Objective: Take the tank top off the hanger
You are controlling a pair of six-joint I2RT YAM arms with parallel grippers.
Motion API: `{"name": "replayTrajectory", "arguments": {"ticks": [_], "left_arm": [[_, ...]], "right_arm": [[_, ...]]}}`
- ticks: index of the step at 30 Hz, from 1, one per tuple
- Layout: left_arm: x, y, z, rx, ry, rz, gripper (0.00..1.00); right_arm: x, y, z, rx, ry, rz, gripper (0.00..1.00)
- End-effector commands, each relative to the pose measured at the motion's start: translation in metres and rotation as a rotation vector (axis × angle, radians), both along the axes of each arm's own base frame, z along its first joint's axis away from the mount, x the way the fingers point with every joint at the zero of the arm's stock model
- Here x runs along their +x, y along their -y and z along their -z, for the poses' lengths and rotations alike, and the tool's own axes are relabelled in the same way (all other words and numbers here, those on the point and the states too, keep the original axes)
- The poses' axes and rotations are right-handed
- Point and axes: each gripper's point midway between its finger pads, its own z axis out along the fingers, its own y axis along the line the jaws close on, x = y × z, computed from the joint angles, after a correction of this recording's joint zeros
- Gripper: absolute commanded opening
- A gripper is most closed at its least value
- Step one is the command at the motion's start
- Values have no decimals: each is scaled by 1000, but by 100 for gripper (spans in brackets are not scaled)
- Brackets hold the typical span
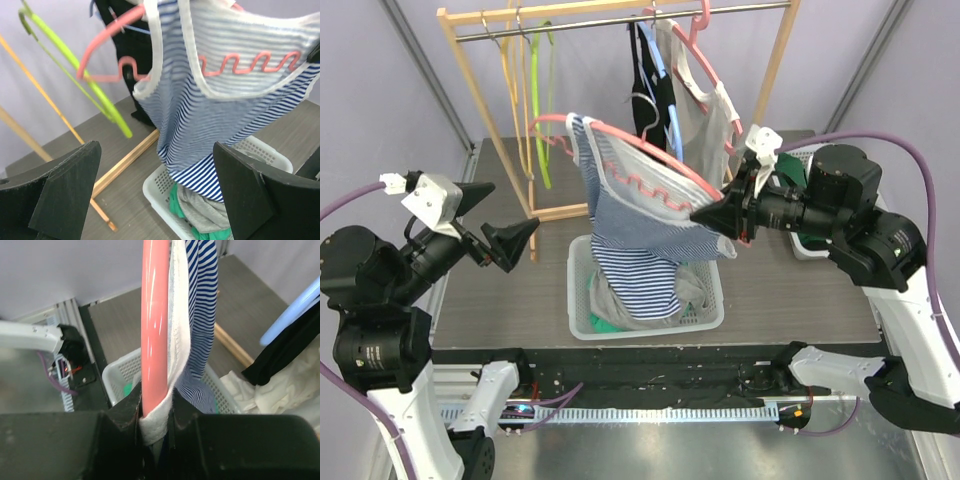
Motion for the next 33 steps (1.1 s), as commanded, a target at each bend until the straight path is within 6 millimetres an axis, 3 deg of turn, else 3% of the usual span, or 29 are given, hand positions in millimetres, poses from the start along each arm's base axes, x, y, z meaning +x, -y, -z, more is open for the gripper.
{"name": "replayTrajectory", "arguments": {"ticks": [1,8,11,18,25,33], "left_arm": [[-19,18,-20,37,126,129,100],[-34,47,-33,29,159,394,100],[-33,56,-23,-11,100,520,100],[-38,64,-4,-24,4,680,100],[-32,63,18,-19,-17,706,100],[-37,65,41,-70,-137,776,96]], "right_arm": [[-42,5,-6,36,57,-151,1],[-60,0,36,-19,-70,-254,1],[-64,-3,44,-29,-92,-281,1],[-67,-11,49,-59,-112,-331,1],[-72,-18,55,-95,-127,-367,1],[-71,-24,45,-105,-100,-378,1]]}}
